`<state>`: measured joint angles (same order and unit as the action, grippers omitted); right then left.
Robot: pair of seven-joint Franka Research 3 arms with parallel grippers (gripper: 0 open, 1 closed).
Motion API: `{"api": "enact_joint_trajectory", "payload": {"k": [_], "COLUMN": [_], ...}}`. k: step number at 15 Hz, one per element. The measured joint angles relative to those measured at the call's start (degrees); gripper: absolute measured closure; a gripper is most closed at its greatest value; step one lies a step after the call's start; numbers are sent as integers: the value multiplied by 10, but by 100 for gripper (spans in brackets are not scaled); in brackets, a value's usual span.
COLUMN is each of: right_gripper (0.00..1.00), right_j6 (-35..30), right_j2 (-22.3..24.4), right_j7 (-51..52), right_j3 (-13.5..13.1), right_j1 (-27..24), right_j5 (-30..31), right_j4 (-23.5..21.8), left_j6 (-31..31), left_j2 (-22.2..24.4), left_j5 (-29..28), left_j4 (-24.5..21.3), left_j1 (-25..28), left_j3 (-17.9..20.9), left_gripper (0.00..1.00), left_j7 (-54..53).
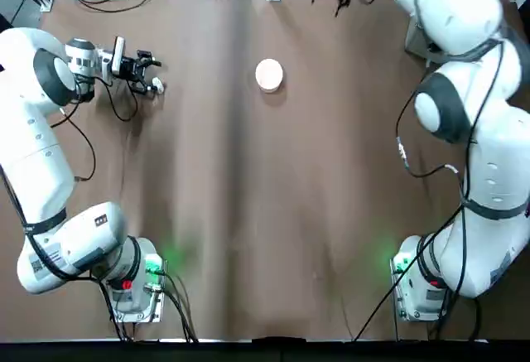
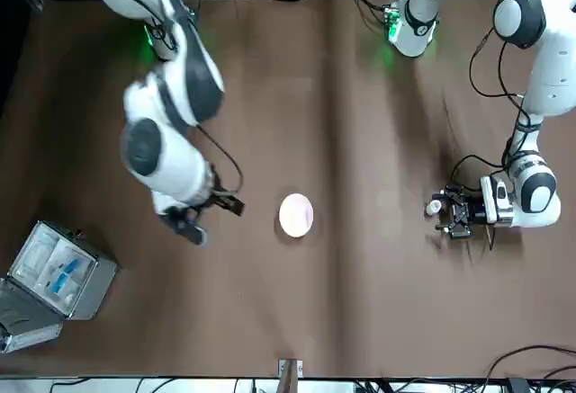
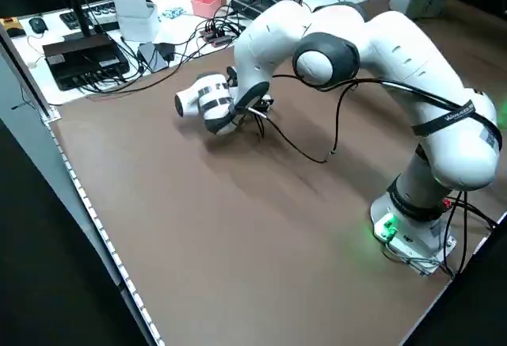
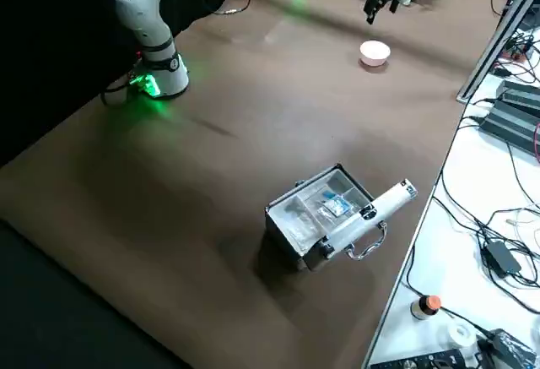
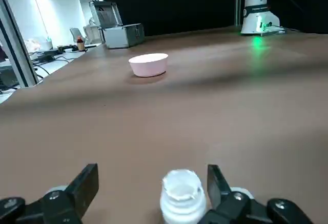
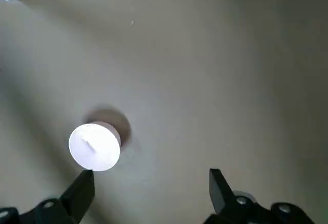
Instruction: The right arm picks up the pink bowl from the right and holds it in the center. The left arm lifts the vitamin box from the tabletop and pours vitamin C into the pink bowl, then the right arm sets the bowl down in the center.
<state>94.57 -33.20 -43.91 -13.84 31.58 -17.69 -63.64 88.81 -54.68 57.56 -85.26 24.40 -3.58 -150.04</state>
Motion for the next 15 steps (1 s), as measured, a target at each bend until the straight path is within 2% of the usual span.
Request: {"api": "enact_joint_trajectory", "payload": {"k": [5,10,13,15], "right_gripper": [1,1,1,1], "right_j6": [-95,-134,-157,-161], "right_j2": [64,109,128,147], "right_j7": [114,172,241,270], "right_j3": [-2,-3,-3,-3], "right_j1": [-85,-153,-180,-192], "right_j5": [22,47,75,95], "right_j4": [-1,-1,-5,-19], "left_j6": [0,25,45,89], "left_j2": [78,160,201,224], "left_j5": [-50,-97,-166,-211], "left_j4": [8,9,8,11], "left_j1": [-19,-62,-90,-106], "left_j3": [1,2,3,5], "left_gripper": [0,0,0,0], "left_j7": [125,207,230,233]}}
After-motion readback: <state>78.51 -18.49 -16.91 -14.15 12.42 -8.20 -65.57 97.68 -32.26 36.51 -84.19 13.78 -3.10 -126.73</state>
